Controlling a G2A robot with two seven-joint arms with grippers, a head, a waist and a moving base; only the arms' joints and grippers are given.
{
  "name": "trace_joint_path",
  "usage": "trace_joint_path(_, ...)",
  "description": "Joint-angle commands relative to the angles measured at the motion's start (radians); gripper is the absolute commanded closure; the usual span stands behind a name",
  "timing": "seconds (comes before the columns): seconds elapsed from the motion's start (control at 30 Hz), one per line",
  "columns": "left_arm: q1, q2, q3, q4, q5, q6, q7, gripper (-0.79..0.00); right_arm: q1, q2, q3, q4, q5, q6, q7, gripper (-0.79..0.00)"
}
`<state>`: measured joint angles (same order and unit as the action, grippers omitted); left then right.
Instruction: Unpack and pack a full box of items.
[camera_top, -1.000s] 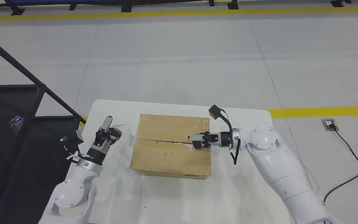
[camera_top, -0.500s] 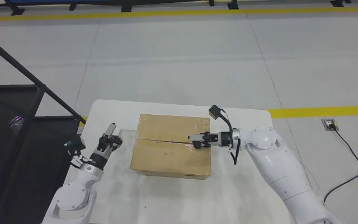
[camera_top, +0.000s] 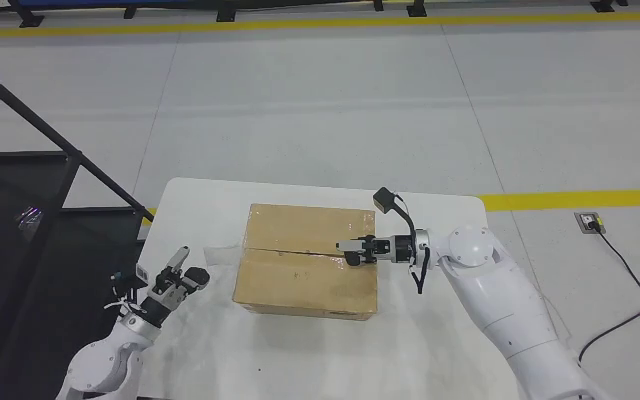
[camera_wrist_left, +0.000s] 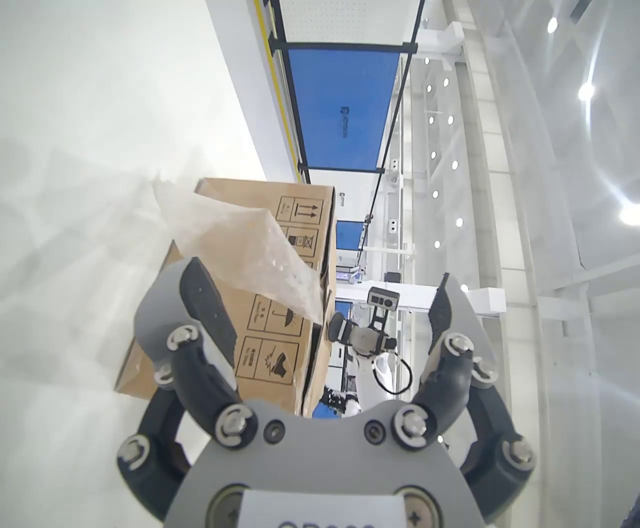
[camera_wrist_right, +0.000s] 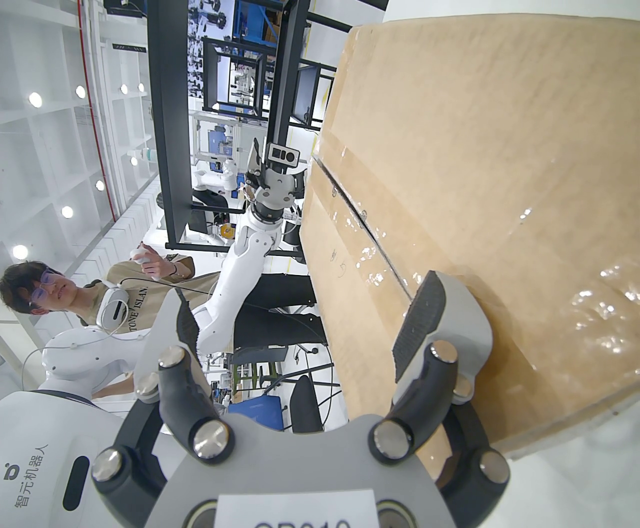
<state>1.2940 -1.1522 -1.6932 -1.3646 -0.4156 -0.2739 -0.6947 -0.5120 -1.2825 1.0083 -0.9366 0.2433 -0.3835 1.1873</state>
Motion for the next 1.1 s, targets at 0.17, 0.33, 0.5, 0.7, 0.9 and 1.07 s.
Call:
trace_joint_path(0.17,0.009,0.004,0.025,0.017,-0.021,-0.007,-0.101,-0.785,0.0,0.0,0.0,0.0,0.0,0.0,0.0,-0.785)
trace_joint_path(0.33,-0.071,-0.009,0.098,0.06,-0.027,0.004,-0.028,-0.785,0.0,0.0,0.0,0.0,0.0,0.0,0.0,-0.785)
trace_joint_path(0.5,-0.163,-0.023,0.144,0.143,-0.122,0.026,-0.016,-0.785,0.0,0.0,0.0,0.0,0.0,0.0,0.0,-0.785)
trace_joint_path(0.7,-0.233,-0.03,0.16,0.202,-0.16,0.033,0.03,-0.785,0.0,0.0,0.0,0.0,0.0,0.0,0.0,-0.785)
trace_joint_path(0.9,-0.213,-0.026,0.141,0.135,-0.113,-0.014,0.085,-0.785,0.0,0.0,0.0,0.0,0.0,0.0,0.0,-0.785)
trace_joint_path(1.07,-0.128,-0.02,0.107,-0.013,-0.008,-0.039,0.2,-0.785,0.0,0.0,0.0,0.0,0.0,0.0,0.0,-0.785)
